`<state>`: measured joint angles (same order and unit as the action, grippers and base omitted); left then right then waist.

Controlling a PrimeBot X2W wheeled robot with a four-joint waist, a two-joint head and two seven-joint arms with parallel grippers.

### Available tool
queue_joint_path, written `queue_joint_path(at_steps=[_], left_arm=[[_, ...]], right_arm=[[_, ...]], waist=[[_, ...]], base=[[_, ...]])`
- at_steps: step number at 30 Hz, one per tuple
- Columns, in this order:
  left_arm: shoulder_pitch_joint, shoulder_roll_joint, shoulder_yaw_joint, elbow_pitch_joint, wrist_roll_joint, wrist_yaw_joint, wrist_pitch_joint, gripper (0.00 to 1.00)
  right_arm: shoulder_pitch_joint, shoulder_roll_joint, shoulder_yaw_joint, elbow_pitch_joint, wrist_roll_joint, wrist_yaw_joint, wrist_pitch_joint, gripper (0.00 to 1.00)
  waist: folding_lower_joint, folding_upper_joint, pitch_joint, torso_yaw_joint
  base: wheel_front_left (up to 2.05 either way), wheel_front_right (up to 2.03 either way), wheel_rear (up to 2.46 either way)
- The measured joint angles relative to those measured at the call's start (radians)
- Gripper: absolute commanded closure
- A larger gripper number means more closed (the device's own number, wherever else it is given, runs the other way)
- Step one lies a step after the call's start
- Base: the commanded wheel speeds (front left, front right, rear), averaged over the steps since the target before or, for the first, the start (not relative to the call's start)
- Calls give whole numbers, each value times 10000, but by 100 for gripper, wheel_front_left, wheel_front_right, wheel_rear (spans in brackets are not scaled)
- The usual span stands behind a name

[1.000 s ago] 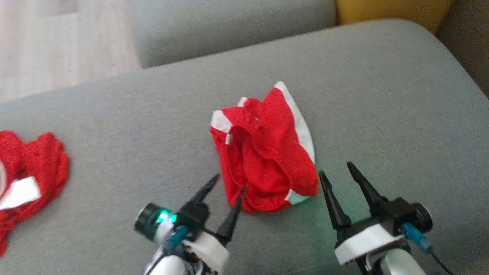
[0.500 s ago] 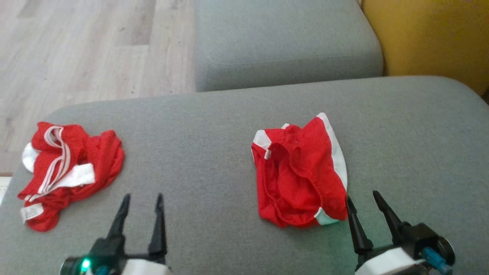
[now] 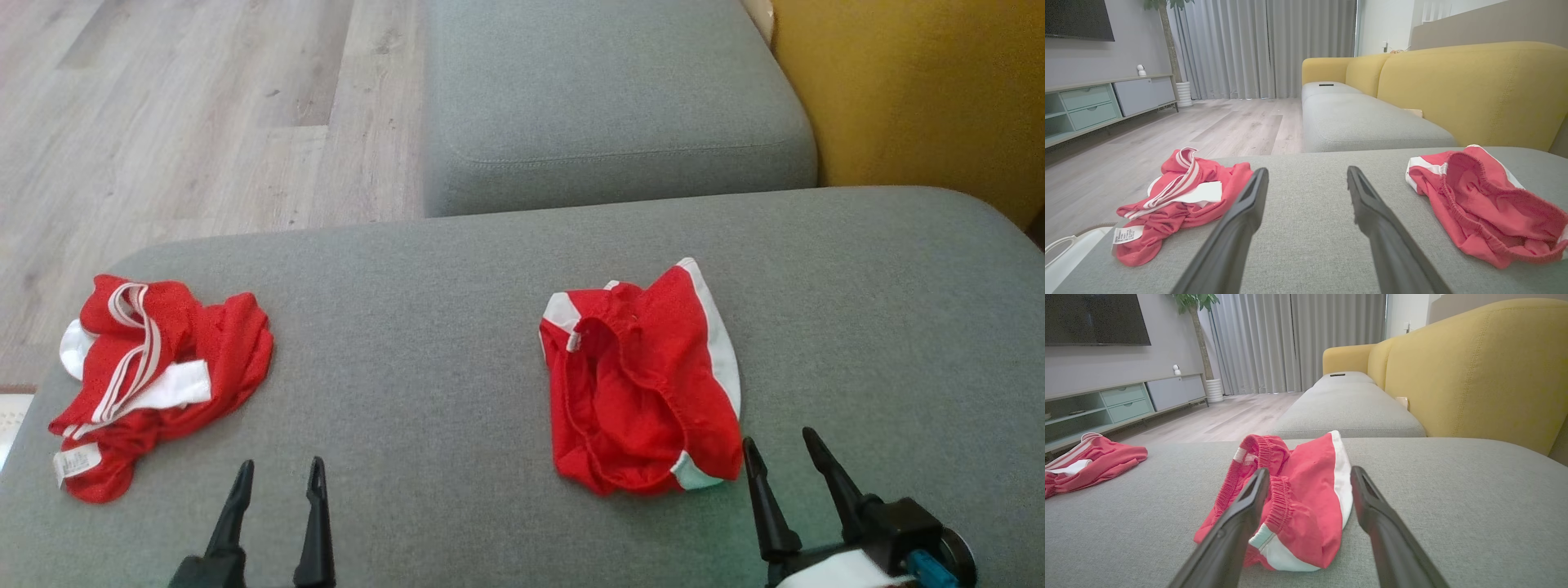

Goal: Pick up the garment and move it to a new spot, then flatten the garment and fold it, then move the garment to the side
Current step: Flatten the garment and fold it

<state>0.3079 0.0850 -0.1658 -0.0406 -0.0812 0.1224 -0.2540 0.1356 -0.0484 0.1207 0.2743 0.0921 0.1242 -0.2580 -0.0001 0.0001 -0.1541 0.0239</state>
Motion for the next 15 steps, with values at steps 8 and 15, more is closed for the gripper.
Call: queue_joint_path(at_steps=[8, 15], left_arm=[[77, -153, 203, 92, 98, -104, 0, 0], [162, -211, 221, 161, 188, -265, 0, 0]], right_arm=[[2, 6, 12, 6, -44, 0, 0, 0], [2, 8, 17, 6, -42, 0, 0, 0]], waist=[[0, 0, -6, -160], [0, 0, 8, -218]], base=[[0, 0, 0], [0, 0, 0]])
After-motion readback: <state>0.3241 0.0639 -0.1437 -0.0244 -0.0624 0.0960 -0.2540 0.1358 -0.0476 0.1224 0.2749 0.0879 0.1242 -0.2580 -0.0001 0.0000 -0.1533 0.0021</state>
